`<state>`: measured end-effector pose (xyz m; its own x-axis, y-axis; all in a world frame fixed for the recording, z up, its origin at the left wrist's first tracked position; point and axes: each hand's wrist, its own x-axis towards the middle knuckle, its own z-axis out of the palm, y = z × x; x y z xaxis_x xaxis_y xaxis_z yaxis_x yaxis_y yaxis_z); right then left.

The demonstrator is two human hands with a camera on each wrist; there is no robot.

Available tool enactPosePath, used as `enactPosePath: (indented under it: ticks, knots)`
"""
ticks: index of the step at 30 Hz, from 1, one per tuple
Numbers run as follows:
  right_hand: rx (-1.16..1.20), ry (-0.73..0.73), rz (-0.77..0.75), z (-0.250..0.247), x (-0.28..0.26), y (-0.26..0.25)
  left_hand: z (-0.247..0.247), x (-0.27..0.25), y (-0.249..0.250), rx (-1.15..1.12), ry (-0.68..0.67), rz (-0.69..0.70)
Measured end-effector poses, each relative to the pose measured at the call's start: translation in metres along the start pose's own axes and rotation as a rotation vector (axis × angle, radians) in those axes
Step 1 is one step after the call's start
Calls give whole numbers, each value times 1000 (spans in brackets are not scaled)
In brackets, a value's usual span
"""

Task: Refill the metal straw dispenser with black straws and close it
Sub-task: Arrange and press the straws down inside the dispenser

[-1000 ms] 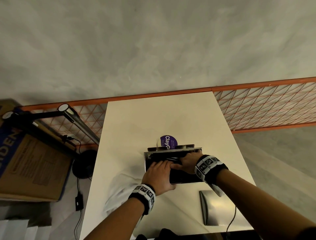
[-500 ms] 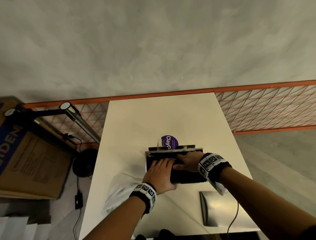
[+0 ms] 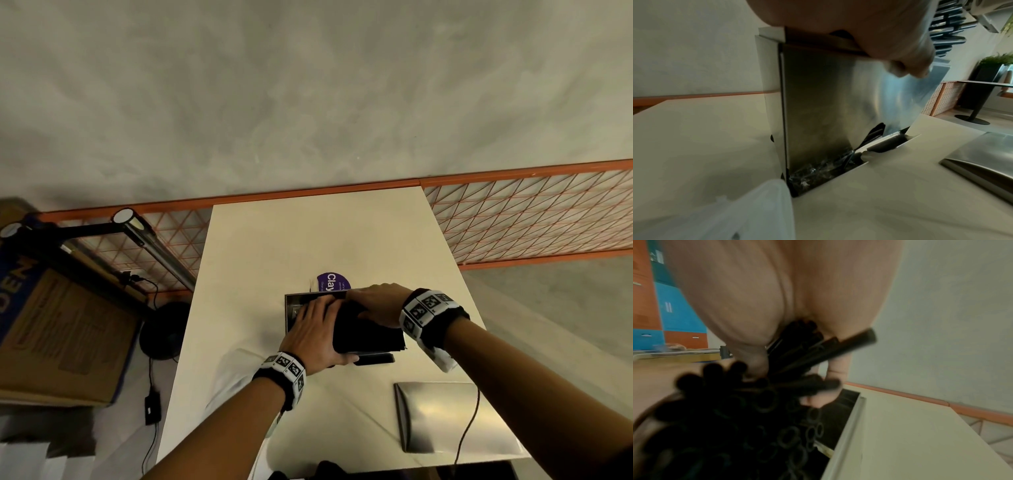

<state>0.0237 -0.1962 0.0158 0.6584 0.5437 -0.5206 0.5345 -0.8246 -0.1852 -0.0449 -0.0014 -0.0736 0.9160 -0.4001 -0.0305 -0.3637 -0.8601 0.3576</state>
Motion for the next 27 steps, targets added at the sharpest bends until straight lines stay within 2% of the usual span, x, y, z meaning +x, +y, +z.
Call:
enactPosePath:
  ticks: [10, 13, 16, 21, 24, 27]
  knots:
    - [-14, 96, -80, -6, -2, 12, -7, 23, -3, -93, 62, -52]
    - [29, 79, -46, -4, -1, 17, -13, 30, 0, -91, -36, -39]
    - [184, 93, 6, -5, -3, 22, -19, 38, -1, -164, -172, -80]
    - [426, 208, 67, -5, -7, 35, -32, 59, -1, -266, -402, -145]
    - [605, 304, 134, 1, -15, 45, -33, 70, -2, -276, -465, -156]
    - [894, 474, 231, 17, -24, 53, -32, 76, -2, -275, -479, -148]
